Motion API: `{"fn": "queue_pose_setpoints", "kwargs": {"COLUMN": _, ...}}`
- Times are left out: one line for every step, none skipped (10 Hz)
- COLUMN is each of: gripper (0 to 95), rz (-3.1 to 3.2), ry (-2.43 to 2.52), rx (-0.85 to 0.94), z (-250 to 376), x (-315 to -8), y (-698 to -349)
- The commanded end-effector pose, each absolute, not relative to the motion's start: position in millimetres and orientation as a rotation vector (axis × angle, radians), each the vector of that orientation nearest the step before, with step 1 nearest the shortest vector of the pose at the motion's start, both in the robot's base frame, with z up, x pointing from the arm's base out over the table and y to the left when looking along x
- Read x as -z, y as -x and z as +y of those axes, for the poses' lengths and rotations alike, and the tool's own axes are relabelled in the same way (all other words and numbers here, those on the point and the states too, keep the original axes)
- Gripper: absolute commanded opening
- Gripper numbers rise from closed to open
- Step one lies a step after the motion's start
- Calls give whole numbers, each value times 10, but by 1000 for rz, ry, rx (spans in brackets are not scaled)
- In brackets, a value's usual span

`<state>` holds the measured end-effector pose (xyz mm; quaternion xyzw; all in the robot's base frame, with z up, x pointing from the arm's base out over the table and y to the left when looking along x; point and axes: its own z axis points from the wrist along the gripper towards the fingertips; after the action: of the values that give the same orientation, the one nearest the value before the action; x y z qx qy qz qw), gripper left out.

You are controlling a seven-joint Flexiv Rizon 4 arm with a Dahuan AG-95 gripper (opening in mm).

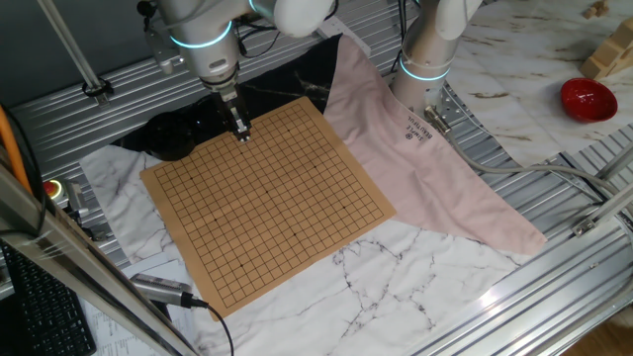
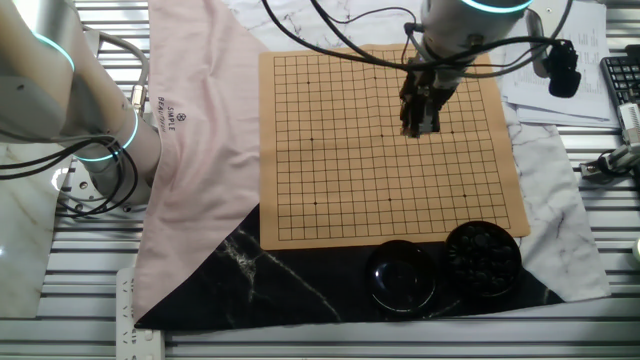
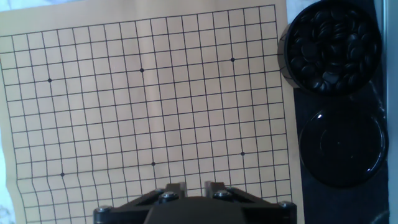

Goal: Play the first move as black on the 3-4 point in the upper right corner of the Go board

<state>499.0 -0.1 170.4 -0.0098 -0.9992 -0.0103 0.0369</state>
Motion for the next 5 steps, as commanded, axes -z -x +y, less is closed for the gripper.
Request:
{"fn": "queue_pose_setpoints", "kwargs": {"gripper": 0, "rz": -3067, "ry": -2, "rx": 31, "z": -5, "x": -1704, "y": -4998}}
{"fn": "queue_pose_setpoints", "kwargs": {"gripper": 0, "rz": -3066, "ry": -1, "rx": 31, "z": -8, "x": -1706, "y": -4996}}
{"fn": "queue_pose_setpoints", "kwargs": {"gripper": 0, "rz": -3066, "ry": -14, "rx": 31, "z": -20, "x": -1712, "y": -4991}}
{"fn": "queue_pose_setpoints", "kwargs": {"gripper": 0, "rz": -3064, "ry": -32, "rx": 31, "z": -42, "x": -1722, "y": -4982}}
{"fn": "queue_pose_setpoints", "kwargs": {"gripper": 0, "rz": -3061, "ry": -58, "rx": 32, "z": -86, "x": -1742, "y": -4962}}
